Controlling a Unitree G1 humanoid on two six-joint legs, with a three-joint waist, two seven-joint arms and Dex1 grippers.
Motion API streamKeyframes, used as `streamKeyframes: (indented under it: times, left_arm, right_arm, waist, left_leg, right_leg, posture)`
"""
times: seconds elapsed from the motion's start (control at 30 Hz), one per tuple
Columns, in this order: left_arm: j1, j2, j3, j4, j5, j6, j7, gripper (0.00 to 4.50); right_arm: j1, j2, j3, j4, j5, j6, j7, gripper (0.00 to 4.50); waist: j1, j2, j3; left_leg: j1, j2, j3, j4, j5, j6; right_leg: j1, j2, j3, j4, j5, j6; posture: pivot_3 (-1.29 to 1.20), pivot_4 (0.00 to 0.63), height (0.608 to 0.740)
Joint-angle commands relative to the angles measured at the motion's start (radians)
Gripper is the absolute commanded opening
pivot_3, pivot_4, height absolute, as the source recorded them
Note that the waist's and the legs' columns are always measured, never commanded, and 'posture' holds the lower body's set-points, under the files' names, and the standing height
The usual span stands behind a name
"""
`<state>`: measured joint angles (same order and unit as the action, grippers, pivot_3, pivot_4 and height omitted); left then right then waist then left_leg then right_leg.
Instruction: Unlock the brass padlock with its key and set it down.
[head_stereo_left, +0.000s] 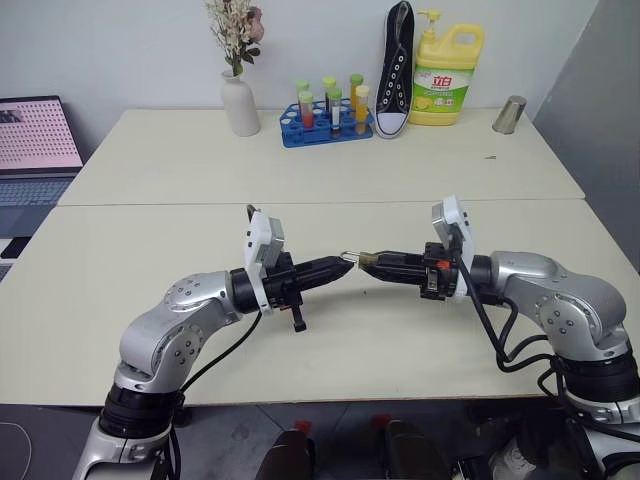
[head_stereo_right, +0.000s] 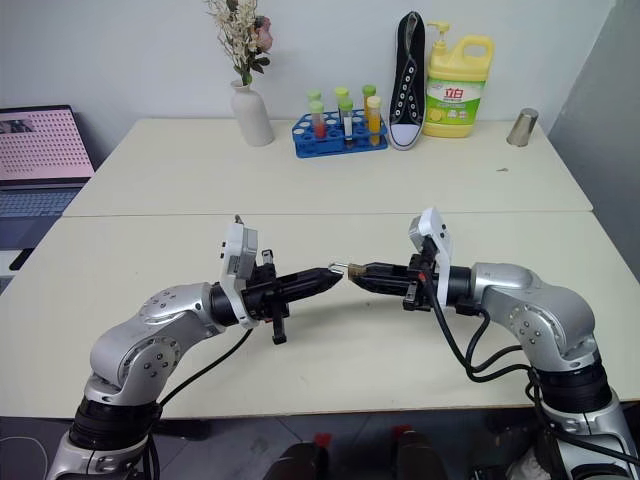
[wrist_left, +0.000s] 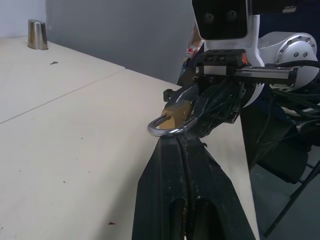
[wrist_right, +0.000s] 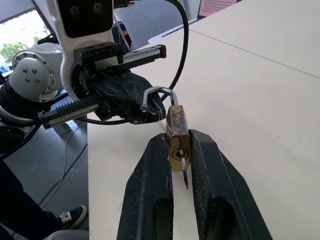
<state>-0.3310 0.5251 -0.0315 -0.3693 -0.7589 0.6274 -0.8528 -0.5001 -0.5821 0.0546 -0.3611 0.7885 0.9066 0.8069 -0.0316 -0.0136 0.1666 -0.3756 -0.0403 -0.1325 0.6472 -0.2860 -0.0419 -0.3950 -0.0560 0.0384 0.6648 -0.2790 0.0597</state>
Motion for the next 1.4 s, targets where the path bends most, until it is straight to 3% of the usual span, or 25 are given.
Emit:
streamKeyframes:
  times: [0.03, 0.6, 0.7, 0.77, 0.93, 1.03, 1.4]
  left_arm:
    - [-0.003, -0.005, 0.034, -0.047, -0.037, 0.007, 0.009, 0.00]
    - [0.017, 0.034, 0.031, -0.039, 0.019, -0.045, -0.032, 0.00]
    - [0.076, 0.129, -0.012, -0.047, 0.159, -0.166, -0.120, 0.00]
    - [0.134, 0.194, -0.053, -0.016, 0.304, -0.349, -0.188, 0.00]
    - [0.187, 0.218, -0.075, 0.108, 0.500, -0.646, -0.204, 0.00]
    - [0.192, 0.177, -0.042, 0.161, 0.552, -0.795, -0.150, 0.55]
    - [0.270, 0.186, -0.008, 0.209, 0.577, -0.895, -0.134, 4.06]
  right_arm:
    - [-0.015, -0.001, -0.006, -0.008, -0.001, -0.019, 0.017, 0.14]
    - [-0.011, -0.007, 0.000, -0.004, -0.029, -0.023, 0.033, 0.14]
    - [-0.010, -0.012, -0.002, 0.012, -0.035, -0.012, 0.029, 0.14]
    - [-0.012, -0.015, -0.003, 0.026, -0.031, 0.008, 0.024, 0.14]
    - [-0.022, -0.010, 0.003, 0.066, -0.024, 0.062, 0.008, 0.14]
    - [-0.033, 0.013, 0.053, 0.124, -0.044, 0.117, -0.009, 0.14]
    - [-0.152, 0.125, 0.160, 0.402, -0.162, 0.159, -0.014, 0.14]
  waist:
    - [0.000, 0.000, 0.000]
    - [0.000, 0.000, 0.000]
    - [-0.002, 0.000, 0.000]
    - [-0.002, 0.000, 0.000]
    - [0.006, 0.000, 0.000]
    - [0.005, 0.000, 0.000]
    - [-0.002, 0.000, 0.000]
  left_leg:
    - [0.000, 0.000, 0.000, 0.000, 0.000, 0.000]
    - [0.000, 0.000, 0.000, 0.000, 0.000, 0.000]
    - [0.000, 0.000, 0.001, 0.000, 0.000, 0.000]
    - [0.001, 0.000, 0.002, -0.001, 0.000, 0.000]
    - [0.000, 0.000, 0.001, -0.001, 0.000, 0.001]
    - [0.000, 0.000, 0.001, -0.001, -0.001, 0.001]
    - [-0.005, 0.000, 0.002, 0.000, 0.000, 0.001]
  right_leg:
    - [0.000, 0.000, 0.000, 0.000, 0.000, 0.000]
    - [0.000, 0.000, 0.000, 0.000, 0.000, 0.000]
    - [0.000, 0.000, 0.001, 0.000, 0.000, 0.000]
    - [0.000, 0.001, 0.001, 0.000, 0.000, 0.000]
    - [0.000, 0.000, 0.001, -0.001, 0.000, 0.000]
    - [0.000, -0.001, 0.001, -0.002, 0.000, 0.000]
    - [-0.009, -0.001, 0.002, 0.002, 0.001, -0.001]
  posture:
    - [0.00, 0.150, 0.740]
    - [0.00, 0.150, 0.740]
    - [0.00, 0.150, 0.740]
    - [0.00, 0.150, 0.740]
    - [0.00, 0.150, 0.740]
    - [0.00, 0.150, 0.740]
    - [0.00, 0.150, 0.740]
